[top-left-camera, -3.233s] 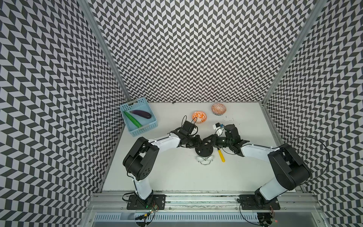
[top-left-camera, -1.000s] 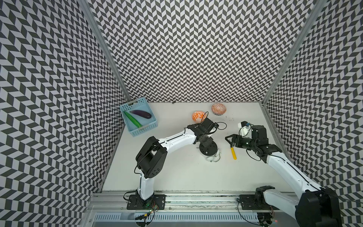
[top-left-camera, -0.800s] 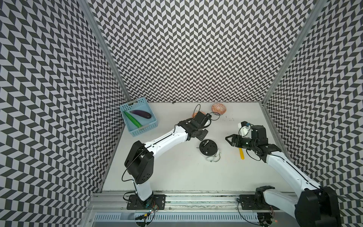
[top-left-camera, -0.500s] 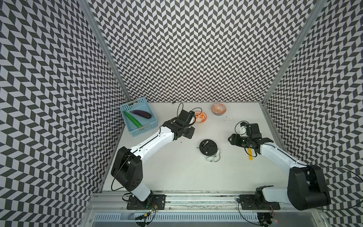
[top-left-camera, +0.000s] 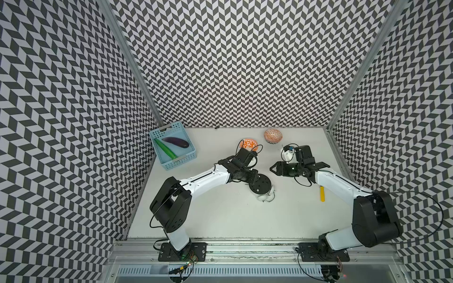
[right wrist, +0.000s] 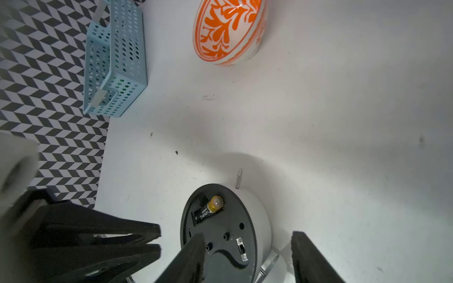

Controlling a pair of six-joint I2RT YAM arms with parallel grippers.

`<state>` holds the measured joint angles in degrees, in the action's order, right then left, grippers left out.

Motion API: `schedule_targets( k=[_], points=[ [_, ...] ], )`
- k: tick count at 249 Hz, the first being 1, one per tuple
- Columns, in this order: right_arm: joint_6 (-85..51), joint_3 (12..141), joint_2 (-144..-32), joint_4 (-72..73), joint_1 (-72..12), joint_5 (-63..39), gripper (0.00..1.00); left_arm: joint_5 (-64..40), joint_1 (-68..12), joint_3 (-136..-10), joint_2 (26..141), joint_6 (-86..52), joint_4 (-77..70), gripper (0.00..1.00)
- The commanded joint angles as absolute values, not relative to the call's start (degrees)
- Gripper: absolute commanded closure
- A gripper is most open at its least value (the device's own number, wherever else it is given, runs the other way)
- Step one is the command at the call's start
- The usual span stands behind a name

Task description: Remove the battery from the alarm

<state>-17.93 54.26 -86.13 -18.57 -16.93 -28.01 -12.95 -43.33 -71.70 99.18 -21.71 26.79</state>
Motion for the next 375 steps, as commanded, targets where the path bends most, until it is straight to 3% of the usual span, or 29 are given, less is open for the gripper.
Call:
schedule_targets(
  k=[1,112,196,267,312,375],
  points=[
    [-16.99,57.12,-88.79,-18.13,-18.43,-29.17,0.41,-12.3,-43.19,-72.59,101.17,-23.2,26.48,0.88],
    [-15.82,57.39,-96.33,-20.05,-19.41,-27.57,0.41,-7.35,-44.56,-74.87,106.87,-25.36,29.79,0.88],
    [-19.76,51.89,-96.06,-15.6,-19.4,-38.23,0.41,-6.21,-44.61,-75.46,110.5,-26.3,26.74,0.89],
    [-18.23,56.15,-89.64,-16.97,-19.29,-26.65,0.4,-5.32,-44.56,-73.96,110.38,-25.58,24.0,0.89],
    [-20.45,56.41,-91.55,-10.5,-19.27,-33.22,0.41,-4.99,-44.54,-73.25,110.22,-25.4,23.47,0.9],
    [-25.25,54.42,-96.81,-1.59,-19.43,-41.08,0.54,-5.08,-44.56,-73.04,110.0,-25.23,23.2,0.91]
  ],
)
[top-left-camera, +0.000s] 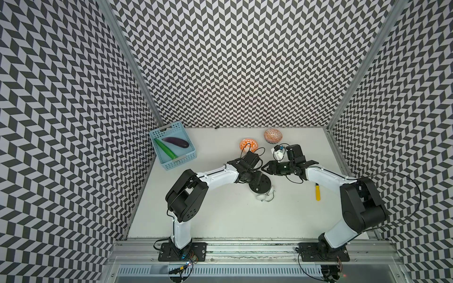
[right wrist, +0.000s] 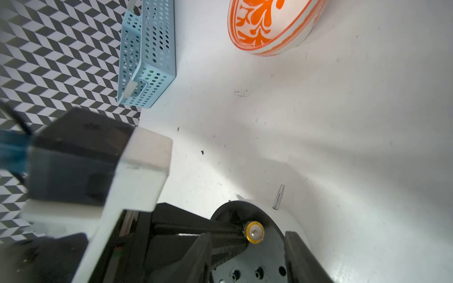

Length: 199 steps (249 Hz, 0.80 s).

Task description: Remove the battery from the alarm

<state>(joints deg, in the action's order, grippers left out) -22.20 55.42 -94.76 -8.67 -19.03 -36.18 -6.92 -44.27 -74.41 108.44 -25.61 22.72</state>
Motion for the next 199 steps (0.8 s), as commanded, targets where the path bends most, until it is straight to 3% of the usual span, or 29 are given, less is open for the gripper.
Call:
schedule_targets(
  k=[1,73,118,161,199],
  points=[
    [-25.28,54.41,-96.88,-1.5,-19.47,-41.19,0.54,-5.09,-44.56,-73.04,109.97,-25.23,23.2,0.91],
    [-28.07,53.23,-101.24,1.64,-20.38,-44.29,0.63,-5.32,-44.5,-73.25,109.95,-25.4,22.94,0.91],
    [-28.58,53.62,-100.5,0.44,-19.66,-44.38,0.87,-4.71,-44.51,-73.7,108.35,-25.99,23.89,0.9],
    [-25.66,57.98,-93.57,-6.44,-15.86,-43.37,0.91,-2.98,-44.43,-76.71,100.9,-26.88,26.75,0.66],
    [-21.27,55.72,-87.04,-13.05,-6.7,-38.22,0.91,-2.56,-40.67,-74.52,91.03,-29.55,26.68,0.45]
  ],
)
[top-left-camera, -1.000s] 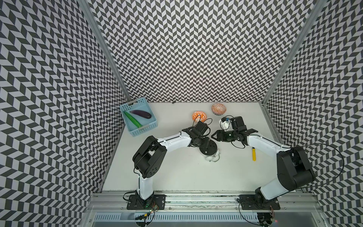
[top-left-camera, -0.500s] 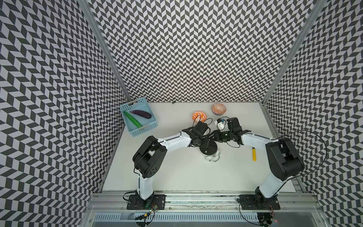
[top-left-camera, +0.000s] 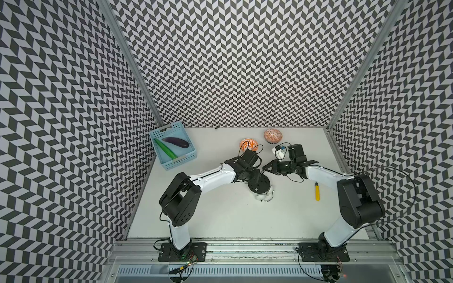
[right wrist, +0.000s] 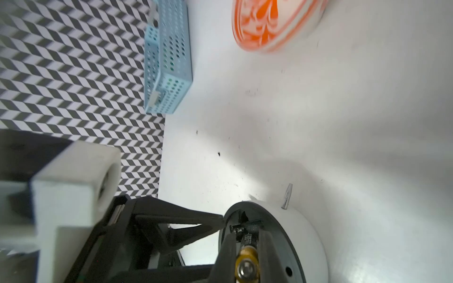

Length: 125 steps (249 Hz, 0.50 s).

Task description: Remove the battery from the alarm

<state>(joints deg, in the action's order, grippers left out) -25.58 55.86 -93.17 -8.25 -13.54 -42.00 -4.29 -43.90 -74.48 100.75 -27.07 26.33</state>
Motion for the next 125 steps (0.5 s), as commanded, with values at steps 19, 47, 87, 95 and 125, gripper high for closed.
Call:
schedule_targets(
  k=[19,47,87,95,125],
  points=[
    [-20.25,51.24,-85.25,-14.3,-0.59,-39.12,0.91,-4.8,-36.03,-70.21,85.9,-31.61,25.44,0.4],
    [-17.63,45.36,-83.23,-17.73,5.02,-38.65,0.92,-8.37,-28.87,-63.71,79.63,-32.99,24.08,0.31],
    [-19.25,37.39,-81.76,-16.69,5.52,-37.33,0.9,-14.16,-18.1,-55.56,73.93,-34.35,22.53,0.22],
    [-19.66,36.19,-82.51,-16.15,5.53,-37.29,0.87,-15.4,-16.28,-54.3,73.39,-34.62,21.8,0.21],
    [-20.38,34.02,-83.81,-14.66,5.36,-35.56,0.69,-17.95,-12.61,-52.05,73.58,-35.69,19.27,0.2]
  ],
)
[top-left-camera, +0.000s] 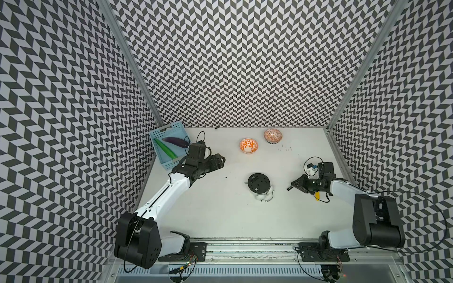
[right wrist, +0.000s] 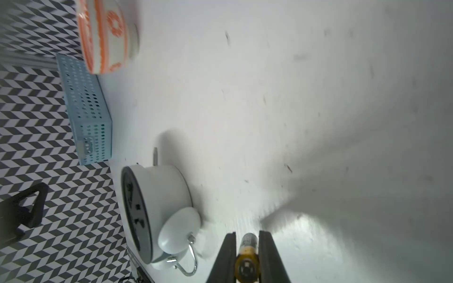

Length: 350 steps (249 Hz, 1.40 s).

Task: Remove the battery from the alarm
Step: Remove the battery from the alarm, then pick up the cover from the center of the board.

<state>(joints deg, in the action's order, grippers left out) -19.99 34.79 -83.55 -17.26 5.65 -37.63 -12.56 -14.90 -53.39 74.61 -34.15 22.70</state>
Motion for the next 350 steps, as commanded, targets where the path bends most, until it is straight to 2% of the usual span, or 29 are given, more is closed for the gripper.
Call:
schedule_targets(
  k=[1,13,56,97,122,179,247,350],
  points=[
    [-20.39,34.01,-83.79,-14.67,5.41,-35.36,0.69,-17.99,-12.55,-52.0,73.62,-35.78,19.13,0.2],
    [-20.47,34.26,-82.88,-15.09,5.3,-33.56,0.58,-18.28,-12.0,-51.3,74.25,-37.19,17.44,0.2],
    [-21.65,37.18,-75.6,-16.06,1.21,-26.7,0.39,-17.21,-11.25,-51.59,79.55,-46.04,9.21,0.29],
    [-25.08,39.25,-68.76,-13.49,-3.51,-24.13,0.27,-10.92,-11.01,-54.89,88.45,-56.05,-1.48,0.45],
    [-26.33,39.94,-66.03,-12.57,-5.46,-22.6,0.22,-5.76,-10.9,-60.98,96.24,-58.73,-4.53,0.53],
    [-26.04,41.85,-67.07,-10.38,-5.63,-19.33,0.17,-5.29,-9.34,-80.1,115.76,-61.62,-5.34,0.61],
    [-26.24,42.13,-70.59,-7.7,-5.63,-19.25,0.16,-4.93,-7.44,-100.77,134.13,-64.47,-5.74,0.7],
    [-27.13,40.87,-74.57,-2.87,-5.63,-19.34,0.15,-6.41,-4.99,-117.48,149.84,-70.98,-6.54,0.74]
  ],
)
